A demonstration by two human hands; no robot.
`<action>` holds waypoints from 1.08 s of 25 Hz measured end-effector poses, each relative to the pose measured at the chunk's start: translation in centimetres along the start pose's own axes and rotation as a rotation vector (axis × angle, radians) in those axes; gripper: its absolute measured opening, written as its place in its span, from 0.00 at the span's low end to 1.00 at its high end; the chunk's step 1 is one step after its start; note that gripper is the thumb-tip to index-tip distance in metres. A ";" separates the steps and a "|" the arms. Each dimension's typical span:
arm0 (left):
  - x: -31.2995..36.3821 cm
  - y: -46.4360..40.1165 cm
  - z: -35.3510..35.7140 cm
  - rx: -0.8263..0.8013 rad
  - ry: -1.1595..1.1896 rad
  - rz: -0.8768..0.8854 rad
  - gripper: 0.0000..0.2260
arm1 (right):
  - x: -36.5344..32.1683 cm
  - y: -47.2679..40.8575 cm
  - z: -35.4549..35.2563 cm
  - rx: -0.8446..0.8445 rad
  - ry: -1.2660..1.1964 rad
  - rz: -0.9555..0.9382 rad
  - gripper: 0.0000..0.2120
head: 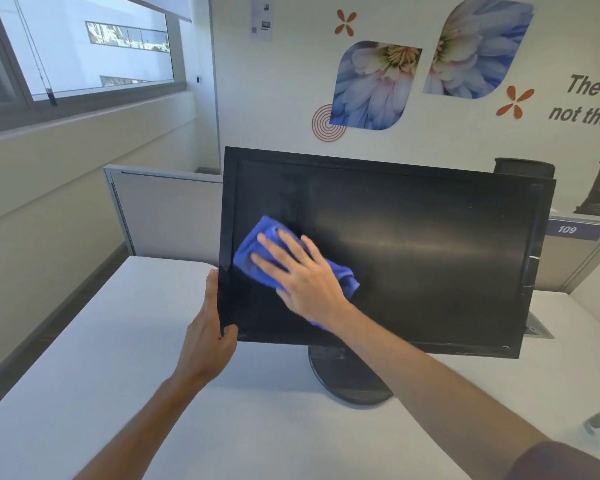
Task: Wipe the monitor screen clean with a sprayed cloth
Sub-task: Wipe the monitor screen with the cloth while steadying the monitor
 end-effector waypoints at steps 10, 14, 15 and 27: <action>-1.5 0.8 -0.3 0.003 0.093 -0.069 0.44 | 1.8 -9.6 -2.7 0.091 0.070 0.298 0.28; -1.9 0.8 -0.5 -0.014 0.171 -0.121 0.43 | -2.9 -4.9 -1.8 0.051 0.002 0.280 0.27; -2.1 0.8 -0.5 -0.018 0.180 -0.137 0.42 | -4.4 -3.3 -1.1 -0.001 -0.041 0.277 0.27; -2.8 0.8 -0.5 -0.052 0.139 -0.173 0.23 | -11.8 3.3 2.8 -0.473 -0.470 0.489 0.23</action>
Point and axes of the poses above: each hand's wrist, its own y-axis away from the middle knuckle, its own z-axis out of the palm, x = y × z, the point moved 6 cm from there along -y, towards the middle knuckle, and after that the axes turned 4 degrees about x, right-handed, at the moved point
